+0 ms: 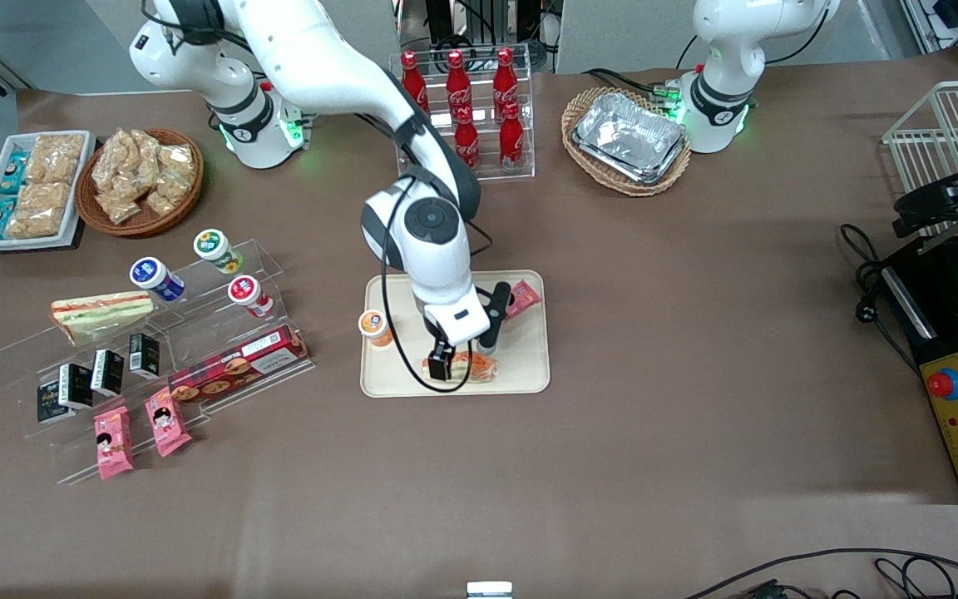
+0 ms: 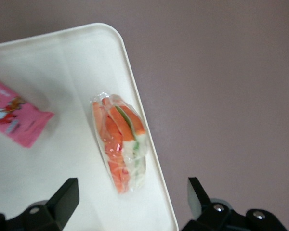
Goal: Place sandwich on tray
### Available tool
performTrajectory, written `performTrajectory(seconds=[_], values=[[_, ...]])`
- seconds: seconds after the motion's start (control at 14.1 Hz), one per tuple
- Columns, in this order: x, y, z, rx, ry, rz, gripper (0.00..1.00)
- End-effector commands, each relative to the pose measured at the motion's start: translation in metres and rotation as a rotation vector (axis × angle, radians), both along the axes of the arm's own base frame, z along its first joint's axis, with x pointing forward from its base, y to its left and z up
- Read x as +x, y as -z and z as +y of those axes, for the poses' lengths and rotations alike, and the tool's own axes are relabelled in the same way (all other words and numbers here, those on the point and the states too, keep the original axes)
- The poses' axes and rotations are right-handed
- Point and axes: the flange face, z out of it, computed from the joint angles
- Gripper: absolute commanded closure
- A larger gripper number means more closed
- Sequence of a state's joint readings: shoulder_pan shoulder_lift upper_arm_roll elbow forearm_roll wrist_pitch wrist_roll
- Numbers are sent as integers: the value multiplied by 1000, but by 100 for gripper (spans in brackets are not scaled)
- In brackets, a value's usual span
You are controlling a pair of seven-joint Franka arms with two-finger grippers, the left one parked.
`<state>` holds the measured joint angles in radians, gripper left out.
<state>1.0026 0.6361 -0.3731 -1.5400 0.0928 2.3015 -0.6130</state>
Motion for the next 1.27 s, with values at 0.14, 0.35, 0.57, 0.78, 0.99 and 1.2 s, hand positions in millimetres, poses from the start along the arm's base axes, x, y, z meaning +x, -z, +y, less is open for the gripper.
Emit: performTrajectory(seconds=[0.14,0.35,0.57,0.78,0.99,1.2], values=[[-12,-85,-26,46,40,85,0],[-14,-131,-51,62,73,128,0],[-10,-175,-90,82,127,159,0],[2,-218,-147,134,247,171,0],[15,-244,-201,162,359,178,0],[32,-259,-261,216,506,215,0]])
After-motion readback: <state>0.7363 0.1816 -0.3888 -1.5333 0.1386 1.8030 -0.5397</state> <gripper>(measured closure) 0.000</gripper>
